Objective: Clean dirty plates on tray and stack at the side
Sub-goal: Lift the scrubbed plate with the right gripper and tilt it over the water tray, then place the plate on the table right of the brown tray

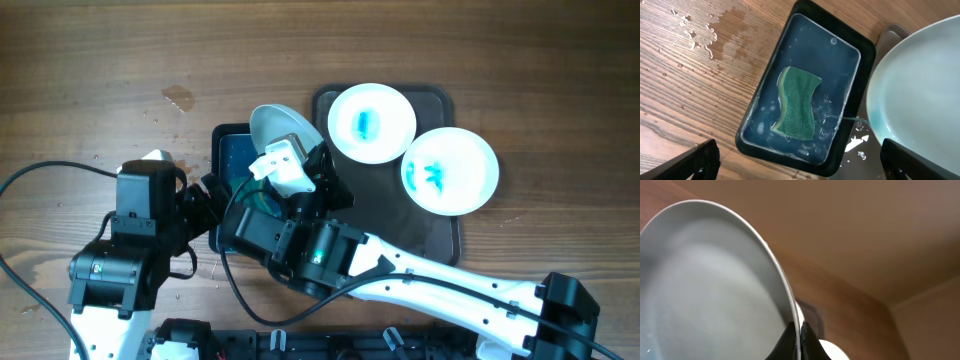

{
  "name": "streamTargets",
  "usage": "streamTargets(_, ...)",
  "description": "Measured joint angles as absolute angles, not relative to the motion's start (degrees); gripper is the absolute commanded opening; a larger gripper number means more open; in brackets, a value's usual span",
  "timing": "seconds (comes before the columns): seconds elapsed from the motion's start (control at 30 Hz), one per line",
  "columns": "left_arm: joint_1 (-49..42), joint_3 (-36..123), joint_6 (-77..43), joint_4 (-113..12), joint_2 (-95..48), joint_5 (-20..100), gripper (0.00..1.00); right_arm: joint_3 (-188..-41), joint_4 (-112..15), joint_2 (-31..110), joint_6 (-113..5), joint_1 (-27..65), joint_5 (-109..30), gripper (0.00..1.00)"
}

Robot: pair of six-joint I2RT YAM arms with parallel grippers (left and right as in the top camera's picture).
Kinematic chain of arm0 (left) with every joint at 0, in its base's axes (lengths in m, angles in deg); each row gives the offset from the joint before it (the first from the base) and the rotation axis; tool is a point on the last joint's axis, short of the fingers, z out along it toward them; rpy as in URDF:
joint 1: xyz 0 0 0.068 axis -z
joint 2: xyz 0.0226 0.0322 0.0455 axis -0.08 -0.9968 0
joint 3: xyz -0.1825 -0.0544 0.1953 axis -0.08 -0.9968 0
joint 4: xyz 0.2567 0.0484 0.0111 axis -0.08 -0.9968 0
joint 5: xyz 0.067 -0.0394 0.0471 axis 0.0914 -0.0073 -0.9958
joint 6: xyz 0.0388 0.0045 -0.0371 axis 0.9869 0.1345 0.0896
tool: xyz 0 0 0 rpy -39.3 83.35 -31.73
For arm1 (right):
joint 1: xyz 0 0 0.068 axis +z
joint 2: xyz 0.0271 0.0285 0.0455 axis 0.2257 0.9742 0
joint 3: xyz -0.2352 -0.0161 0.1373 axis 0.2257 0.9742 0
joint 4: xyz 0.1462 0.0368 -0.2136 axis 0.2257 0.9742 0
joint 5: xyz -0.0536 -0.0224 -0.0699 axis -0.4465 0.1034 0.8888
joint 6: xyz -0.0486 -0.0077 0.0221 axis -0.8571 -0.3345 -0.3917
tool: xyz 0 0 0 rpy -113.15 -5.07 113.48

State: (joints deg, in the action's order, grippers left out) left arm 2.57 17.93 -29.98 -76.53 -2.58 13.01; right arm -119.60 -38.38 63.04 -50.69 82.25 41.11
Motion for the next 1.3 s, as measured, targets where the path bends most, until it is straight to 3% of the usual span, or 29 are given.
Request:
streamTargets(0.33,2.6,17.9,-30.0,-76.5,-2.6,13.0,1.00,-119.6,-41.1,63.0,-59.6,82.3,43.4,0.04)
streamTargets(0.8,2.6,17.9,-30.0,-76.5,-2.6,13.0,1.00,-119.6,-43.9,63.0,-60.4,82.3,43.5,0.04)
streamTargets(0.9,2.6,17.9,-30.0,-76.5,-2.6,13.0,1.00,-119.8,-41.0,63.0,-55.9,80.8,40.1,0.04)
streamTargets(0.97,2.6,17.9,-30.0,-76.6,-2.6,13.0,1.00,-120.0,-36.6,62.9,-48.7,75.8,30.9,0.04)
streamTargets(1.07,2.6,17.9,-30.0,-76.5,-2.6,13.0,1.00,-120.0,-34.0,61.6,-39.1,58.6,5.6,0.04)
streamTargets(1.17,2.6,17.9,-30.0,-76.5,-2.6,13.0,1.00,-120.0,-33.1,56.9,-40.6,36.0,-26.5,0.04)
streamTargets(1.3,2.6,17.9,-30.0,-76.5,-2.6,13.0,1.00,-120.1,-25.2,45.9,-42.3,5.3,-40.5,0.04)
